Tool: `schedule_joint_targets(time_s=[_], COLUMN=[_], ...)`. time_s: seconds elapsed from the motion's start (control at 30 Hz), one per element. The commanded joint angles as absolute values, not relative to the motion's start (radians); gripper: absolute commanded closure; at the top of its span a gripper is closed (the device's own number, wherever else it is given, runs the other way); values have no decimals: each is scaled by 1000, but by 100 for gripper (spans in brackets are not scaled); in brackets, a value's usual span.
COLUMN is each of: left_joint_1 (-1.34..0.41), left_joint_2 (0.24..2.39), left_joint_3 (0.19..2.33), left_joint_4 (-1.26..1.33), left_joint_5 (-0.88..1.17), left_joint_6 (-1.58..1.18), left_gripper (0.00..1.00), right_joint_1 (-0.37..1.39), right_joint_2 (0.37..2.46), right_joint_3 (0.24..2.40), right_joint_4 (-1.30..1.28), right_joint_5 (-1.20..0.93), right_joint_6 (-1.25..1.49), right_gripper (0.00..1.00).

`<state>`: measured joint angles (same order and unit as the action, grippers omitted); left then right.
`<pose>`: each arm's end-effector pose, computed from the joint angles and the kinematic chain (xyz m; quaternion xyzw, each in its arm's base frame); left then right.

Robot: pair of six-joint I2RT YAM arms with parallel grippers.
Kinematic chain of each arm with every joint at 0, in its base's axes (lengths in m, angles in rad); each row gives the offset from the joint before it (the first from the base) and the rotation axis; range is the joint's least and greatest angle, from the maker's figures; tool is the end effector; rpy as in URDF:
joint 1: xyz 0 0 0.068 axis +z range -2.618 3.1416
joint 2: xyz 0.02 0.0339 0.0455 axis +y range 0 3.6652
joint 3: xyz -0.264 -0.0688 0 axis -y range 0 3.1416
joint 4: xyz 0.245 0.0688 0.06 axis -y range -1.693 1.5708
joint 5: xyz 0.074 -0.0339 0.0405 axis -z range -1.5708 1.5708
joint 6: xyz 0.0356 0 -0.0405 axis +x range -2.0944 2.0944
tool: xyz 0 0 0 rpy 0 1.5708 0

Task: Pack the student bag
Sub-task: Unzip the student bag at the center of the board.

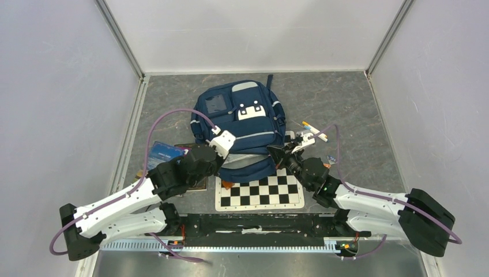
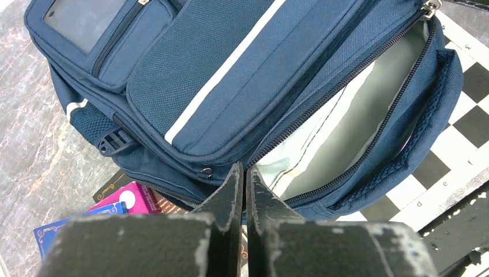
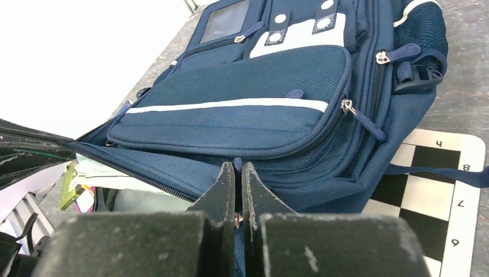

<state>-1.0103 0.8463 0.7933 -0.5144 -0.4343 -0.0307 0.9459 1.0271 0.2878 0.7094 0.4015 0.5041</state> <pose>0.1097 -0.1466 0.3010 0.3114 0.8043 -0.0697 0.5014 0.1351 0.1635 0.2155 -0.0186 0.7165 0.3455 0.6057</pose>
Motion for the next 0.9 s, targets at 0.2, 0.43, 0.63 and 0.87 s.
schedule_joint_targets(time_s=[0.2, 0.43, 0.63, 0.87], left_joint_1=[-939, -930, -928, -928], left_joint_2=[766, 762, 753, 710], left_joint_3=[879, 890, 884, 924], left_joint_4=[-662, -695, -736, -733], left_joint_5=[-707, -723, -703, -661], left_joint_6=[-93, -93, -124, -162], left_gripper=[98, 98, 98, 98], right_joint_1=[771, 739, 739, 737], right_joint_2=[1062, 1026, 932, 1031], right_joint_3=[263, 241, 148, 171], right_joint_4=[692, 700, 790, 802], right_joint_5=[459, 450, 431, 456], right_joint_6=[452, 486, 556, 550], right_gripper=[100, 100, 100, 100])
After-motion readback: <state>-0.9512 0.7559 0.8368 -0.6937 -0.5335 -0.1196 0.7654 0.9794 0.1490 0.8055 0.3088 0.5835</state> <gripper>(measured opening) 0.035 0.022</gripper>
